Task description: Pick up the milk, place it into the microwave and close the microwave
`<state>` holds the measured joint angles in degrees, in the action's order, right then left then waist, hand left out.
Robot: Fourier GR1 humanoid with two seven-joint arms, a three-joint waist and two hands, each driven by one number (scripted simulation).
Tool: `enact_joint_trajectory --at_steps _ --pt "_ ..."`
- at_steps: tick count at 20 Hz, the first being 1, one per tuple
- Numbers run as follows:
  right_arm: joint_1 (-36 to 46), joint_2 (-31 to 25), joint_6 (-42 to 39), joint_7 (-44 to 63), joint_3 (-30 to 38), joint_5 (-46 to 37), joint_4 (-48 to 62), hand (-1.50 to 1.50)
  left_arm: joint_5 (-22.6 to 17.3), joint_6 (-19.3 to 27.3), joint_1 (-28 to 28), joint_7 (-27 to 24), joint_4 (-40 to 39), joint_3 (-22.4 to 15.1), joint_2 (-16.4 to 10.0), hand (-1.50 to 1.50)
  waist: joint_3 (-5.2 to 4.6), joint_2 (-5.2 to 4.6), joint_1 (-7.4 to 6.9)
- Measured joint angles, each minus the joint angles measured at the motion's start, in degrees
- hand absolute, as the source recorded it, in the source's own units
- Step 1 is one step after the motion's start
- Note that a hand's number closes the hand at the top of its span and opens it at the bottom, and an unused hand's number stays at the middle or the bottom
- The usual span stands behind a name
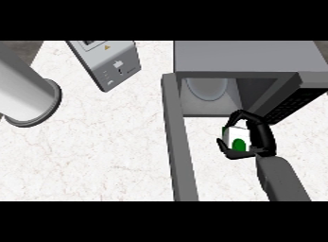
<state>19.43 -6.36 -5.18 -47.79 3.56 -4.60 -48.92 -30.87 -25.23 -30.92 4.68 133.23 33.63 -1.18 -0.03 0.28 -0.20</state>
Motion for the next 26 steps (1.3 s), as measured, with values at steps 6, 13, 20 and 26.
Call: enact_joint_trajectory --at_steps 6,13,20,26 --pt "2.73 2.01 4.08 9.58 -0.89 -0.36 -7.63 1.5 -1.05 -0.37 1.44 0.25 -0.49 0.71 -0.15 -1.5 0.01 -0.11 -0.09" --pt "12.25 2.91 11.95 16.0 -1.55 -5.78 -3.46 1.5 -2.6 -2.56 0.8 -0.29 -1.2 2.45 0.04 -1.5 0.03 -0.29 -0.78" --pt "24.54 2.88 19.81 17.86 -0.1 -10.91 10.99 1.5 -2.75 -3.38 1.58 -0.49 -1.33 2.75 0.06 -1.5 0.32 -0.95 -1.69" --pt "32.49 1.22 25.28 15.9 2.37 -13.06 22.98 1.5 -2.99 -4.55 3.13 -0.66 -3.11 3.03 -0.96 -1.5 0.41 -1.59 -2.9"
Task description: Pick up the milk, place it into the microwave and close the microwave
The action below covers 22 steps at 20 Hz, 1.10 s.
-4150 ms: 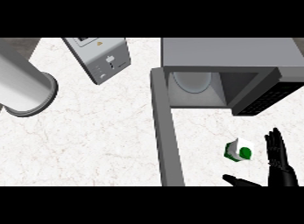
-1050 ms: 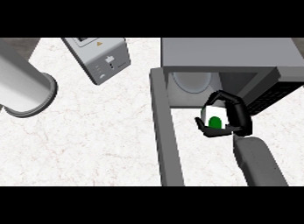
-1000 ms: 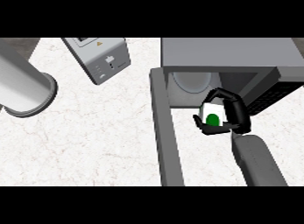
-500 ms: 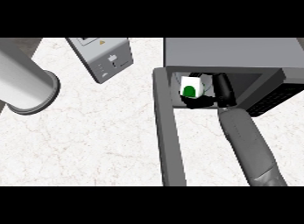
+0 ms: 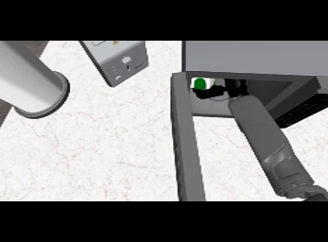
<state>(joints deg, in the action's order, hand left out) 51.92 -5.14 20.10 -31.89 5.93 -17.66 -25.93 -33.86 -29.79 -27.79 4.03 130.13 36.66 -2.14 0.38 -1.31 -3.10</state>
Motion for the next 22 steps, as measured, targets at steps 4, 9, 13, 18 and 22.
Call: enact_joint_trajectory --at_steps 4,9,13,18,22 --pt "3.63 -1.35 2.79 -1.4 2.04 -0.12 5.85 1.5 -0.15 -0.35 1.03 0.05 -0.88 -0.25 -0.29 -1.5 0.01 -0.52 -0.89" --pt "6.21 -2.79 10.34 -2.25 2.86 -1.7 10.08 1.5 0.37 0.12 2.59 0.55 -0.92 -0.96 -0.57 -1.5 0.16 -1.28 -1.81" --pt "7.32 -4.31 14.68 -4.13 2.23 -3.67 12.5 1.5 0.87 0.19 3.75 0.88 -1.18 -1.49 -1.05 -1.5 0.23 -1.78 -2.54" --pt "8.67 -6.51 18.83 -4.42 1.3 -5.99 15.65 1.5 1.11 0.43 5.13 1.54 -1.92 -2.17 -1.68 -1.5 0.12 -2.25 -3.71" --pt "9.63 -8.48 23.25 -1.25 1.01 -7.32 18.37 -1.5 1.74 0.32 6.12 1.43 -2.87 -2.58 -1.87 -1.5 -0.1 -2.5 -4.44"
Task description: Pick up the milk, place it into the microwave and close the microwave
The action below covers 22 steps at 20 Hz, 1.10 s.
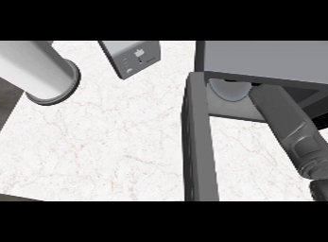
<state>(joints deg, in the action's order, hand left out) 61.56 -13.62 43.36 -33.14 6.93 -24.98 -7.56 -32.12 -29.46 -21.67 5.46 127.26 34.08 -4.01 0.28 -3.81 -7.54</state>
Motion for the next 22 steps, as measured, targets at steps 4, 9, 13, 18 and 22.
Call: enact_joint_trajectory --at_steps 4,9,13,18,22 --pt "0.25 -2.68 5.57 6.04 -1.22 -2.09 3.8 -1.5 1.6 0.08 0.86 -0.35 -0.43 0.29 -0.58 -1.5 -0.14 -0.28 -0.44" --pt "0.78 -1.61 4.07 3.44 -1.63 -2.52 2.86 -1.5 3.36 -0.15 1.9 -0.65 -1.42 -0.2 -0.86 -1.5 0.09 -0.26 -0.65" --pt "1.04 -0.87 1.27 1.0 -1.41 -2.26 2.22 -1.5 4.58 -1.15 2.58 -0.46 -2.24 -1.69 -1.14 -1.5 0.24 -0.27 -0.44" --pt "1.12 -0.13 -3.5 -2.16 0.03 -0.66 1.54 -1.5 5.08 -3.07 3.09 -0.59 -3.08 -3.58 -1.42 -1.5 0.42 -0.21 -0.33" --pt "1.35 0.69 -8.33 -4.39 2.06 1.56 1.22 -1.5 5.49 -4.5 3.48 -0.69 -3.4 -5.47 -1.23 -1.5 0.44 -0.12 0.04"
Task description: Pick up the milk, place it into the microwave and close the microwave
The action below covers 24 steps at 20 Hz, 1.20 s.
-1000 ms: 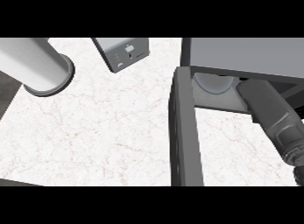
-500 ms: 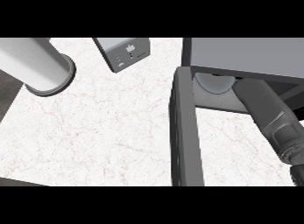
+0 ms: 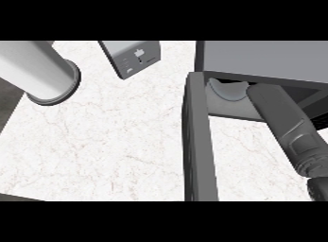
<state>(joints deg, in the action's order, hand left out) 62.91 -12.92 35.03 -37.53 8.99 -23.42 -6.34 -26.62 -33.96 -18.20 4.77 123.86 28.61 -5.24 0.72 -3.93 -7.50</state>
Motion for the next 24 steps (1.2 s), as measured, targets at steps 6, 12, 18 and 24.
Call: enact_joint_trajectory --at_steps 6,12,18,24 --pt "-0.94 1.2 -7.67 -3.88 4.05 4.37 -0.75 -1.5 0.56 -1.87 0.76 0.15 -0.37 -2.87 0.23 -1.5 -0.26 0.72 1.34" --pt "-2.98 1.51 -16.55 -7.46 7.57 8.28 -0.78 -1.5 3.13 -2.11 1.29 0.67 0.11 -6.93 2.62 -1.5 -0.44 1.69 3.0" --pt "-6.72 2.65 -25.41 -10.58 10.03 11.38 -0.62 -1.5 4.5 -3.06 1.51 1.27 0.45 -10.5 4.01 1.5 -0.55 2.56 4.5" --pt "-11.88 4.23 -34.31 -13.77 11.04 13.62 -1.63 -1.5 7.4 0.52 2.46 3.86 1.37 -17.12 4.93 1.5 -0.62 3.35 6.17"
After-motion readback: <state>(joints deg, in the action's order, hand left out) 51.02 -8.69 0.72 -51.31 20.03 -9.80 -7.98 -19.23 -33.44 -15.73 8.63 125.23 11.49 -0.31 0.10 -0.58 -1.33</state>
